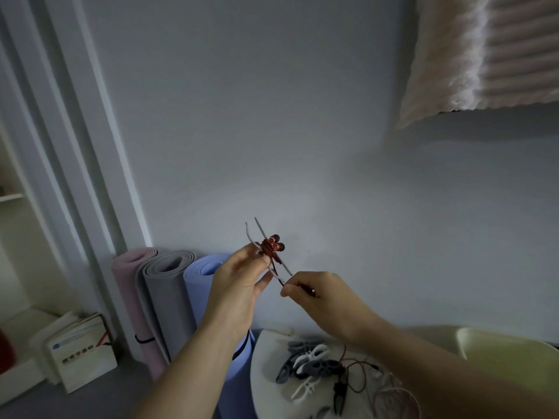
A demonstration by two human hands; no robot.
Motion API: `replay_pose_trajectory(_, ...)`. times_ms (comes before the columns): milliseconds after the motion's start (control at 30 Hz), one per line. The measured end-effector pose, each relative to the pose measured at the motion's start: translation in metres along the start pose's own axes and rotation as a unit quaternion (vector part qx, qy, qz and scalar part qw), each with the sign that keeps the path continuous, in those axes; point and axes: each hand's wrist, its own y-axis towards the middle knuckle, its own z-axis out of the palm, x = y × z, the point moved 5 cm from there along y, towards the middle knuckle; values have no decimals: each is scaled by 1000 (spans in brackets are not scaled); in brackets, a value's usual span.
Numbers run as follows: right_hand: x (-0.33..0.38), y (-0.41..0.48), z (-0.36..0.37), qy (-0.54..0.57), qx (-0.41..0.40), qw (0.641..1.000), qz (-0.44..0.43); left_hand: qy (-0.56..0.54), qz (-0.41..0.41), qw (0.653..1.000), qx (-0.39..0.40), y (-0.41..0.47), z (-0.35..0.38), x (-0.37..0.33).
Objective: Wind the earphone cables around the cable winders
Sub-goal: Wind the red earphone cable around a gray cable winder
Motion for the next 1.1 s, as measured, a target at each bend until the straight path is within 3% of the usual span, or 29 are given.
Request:
replay_pose_trajectory(167,9,-1,-11,-123,2,992,-34,-10,-16,1000,-16,0,-2,0)
replay_pose_trajectory(467,26,-1,-26,-211,53,973,-82,-143,-96,984,-44,8,-1,12)
replay_pose_trajectory(667,41,1,-34,-200,67,974,-84,32,-22,999,-13,2,-2,12)
replay_pose_trajectory(833,51,10,-64,-247,20,967,-53,149,25,987,-52,5,-16,12)
replay_pose_trajectory(933,51,16,-73,-255,35,966,-33,194,54,978,-52,4,-18,5)
replay_pose_trajectory(1000,51,19,-75,-218,79,973,-2,201,68,976,-54,6,-19,1)
replay_pose_trajectory(1100,46,19,-74,-56,121,990,56,208,97,972,-46,10,-18,-4)
